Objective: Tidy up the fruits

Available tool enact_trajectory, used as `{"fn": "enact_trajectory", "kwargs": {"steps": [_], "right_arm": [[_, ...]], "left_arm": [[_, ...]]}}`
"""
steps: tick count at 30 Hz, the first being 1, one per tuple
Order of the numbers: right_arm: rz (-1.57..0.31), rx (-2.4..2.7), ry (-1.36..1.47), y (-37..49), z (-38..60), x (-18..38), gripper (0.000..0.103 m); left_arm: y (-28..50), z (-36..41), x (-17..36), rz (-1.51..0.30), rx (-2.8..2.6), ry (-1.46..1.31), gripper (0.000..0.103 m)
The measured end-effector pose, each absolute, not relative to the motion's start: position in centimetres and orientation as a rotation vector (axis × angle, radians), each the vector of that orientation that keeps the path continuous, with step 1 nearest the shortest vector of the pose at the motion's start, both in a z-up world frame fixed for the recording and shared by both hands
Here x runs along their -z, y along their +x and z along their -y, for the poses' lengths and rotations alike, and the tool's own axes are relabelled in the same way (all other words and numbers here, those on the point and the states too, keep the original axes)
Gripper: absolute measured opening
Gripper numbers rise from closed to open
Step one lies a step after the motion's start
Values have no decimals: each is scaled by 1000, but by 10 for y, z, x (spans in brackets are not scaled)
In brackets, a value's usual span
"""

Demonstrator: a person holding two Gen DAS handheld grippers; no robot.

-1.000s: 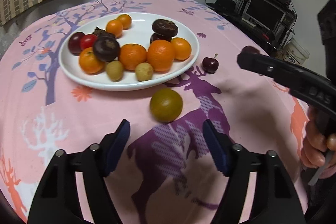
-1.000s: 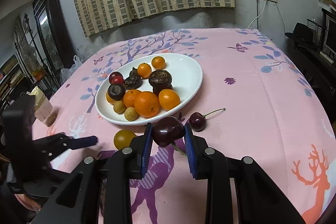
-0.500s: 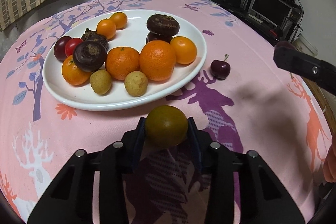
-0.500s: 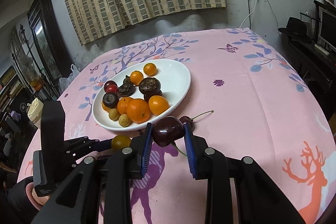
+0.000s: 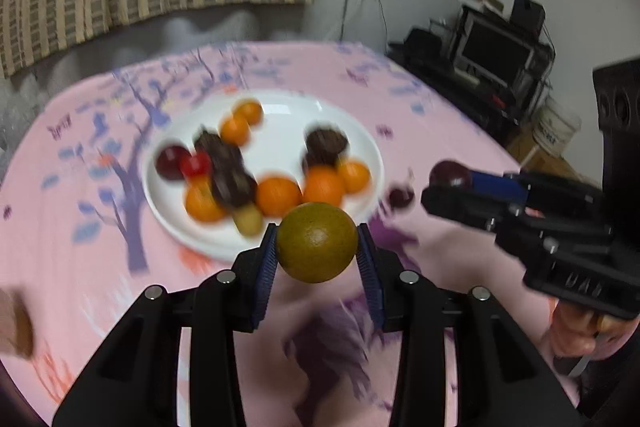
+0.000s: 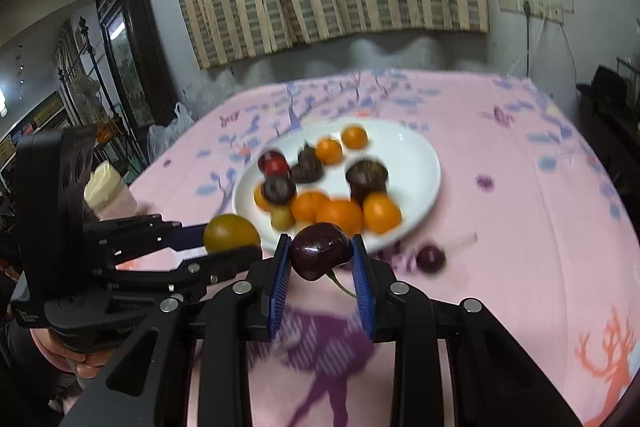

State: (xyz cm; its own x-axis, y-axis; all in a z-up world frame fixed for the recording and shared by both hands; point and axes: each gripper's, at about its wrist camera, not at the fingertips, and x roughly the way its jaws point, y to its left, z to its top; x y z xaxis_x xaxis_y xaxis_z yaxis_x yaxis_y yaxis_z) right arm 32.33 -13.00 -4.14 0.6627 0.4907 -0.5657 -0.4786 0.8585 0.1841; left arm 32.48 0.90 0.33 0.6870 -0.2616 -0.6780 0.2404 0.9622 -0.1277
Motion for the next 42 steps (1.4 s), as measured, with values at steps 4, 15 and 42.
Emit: {"fn": "enact_trajectory", "kwargs": {"steps": [4, 15, 42], "right_arm": [[-615, -534, 39, 370, 111, 25, 30], [-699, -513, 26, 454, 75, 55, 32], [-820, -562, -339, 384, 169, 124, 51]], "left_arm": [[375, -29, -21, -705, 210, -40, 38], [443, -70, 13, -807, 61, -89, 72], [350, 73, 21, -820, 496, -49, 64]]}}
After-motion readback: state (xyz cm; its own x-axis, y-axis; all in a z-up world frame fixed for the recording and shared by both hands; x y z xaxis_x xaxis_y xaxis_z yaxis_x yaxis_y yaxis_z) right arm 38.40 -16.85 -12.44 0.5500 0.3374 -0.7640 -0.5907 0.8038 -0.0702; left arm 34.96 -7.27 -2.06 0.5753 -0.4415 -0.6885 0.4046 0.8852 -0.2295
